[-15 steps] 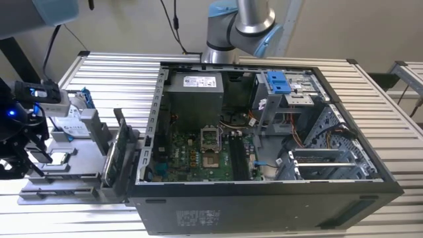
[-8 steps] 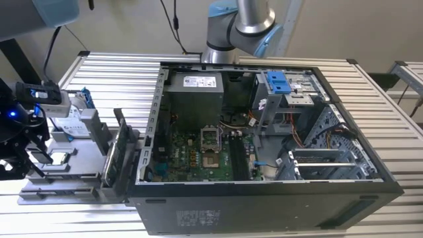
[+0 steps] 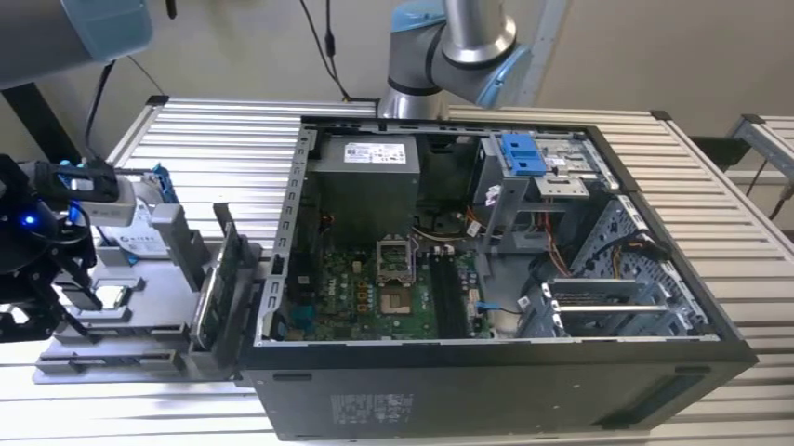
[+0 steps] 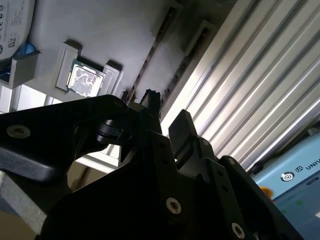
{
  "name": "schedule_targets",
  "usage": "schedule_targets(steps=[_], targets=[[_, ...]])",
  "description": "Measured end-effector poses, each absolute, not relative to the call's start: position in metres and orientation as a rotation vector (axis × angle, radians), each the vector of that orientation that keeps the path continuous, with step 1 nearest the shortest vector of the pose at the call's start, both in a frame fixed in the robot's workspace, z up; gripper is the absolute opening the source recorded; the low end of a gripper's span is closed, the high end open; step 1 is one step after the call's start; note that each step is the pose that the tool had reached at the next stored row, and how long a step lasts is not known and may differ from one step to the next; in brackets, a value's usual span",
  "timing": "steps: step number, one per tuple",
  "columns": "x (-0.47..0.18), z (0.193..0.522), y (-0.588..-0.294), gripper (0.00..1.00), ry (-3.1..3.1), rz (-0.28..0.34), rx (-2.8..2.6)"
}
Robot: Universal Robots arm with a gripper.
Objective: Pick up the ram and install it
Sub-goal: 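Pick up the ram and move it above insertion slot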
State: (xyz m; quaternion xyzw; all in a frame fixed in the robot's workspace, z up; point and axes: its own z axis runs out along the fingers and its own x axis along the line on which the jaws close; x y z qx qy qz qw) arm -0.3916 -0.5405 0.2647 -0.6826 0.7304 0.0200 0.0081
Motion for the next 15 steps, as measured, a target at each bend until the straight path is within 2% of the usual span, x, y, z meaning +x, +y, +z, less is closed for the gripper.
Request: schedule_targets(steps=[15], targets=[[-0.392, 0.250, -0.540, 0.36, 2.284, 0.064, -2.135]])
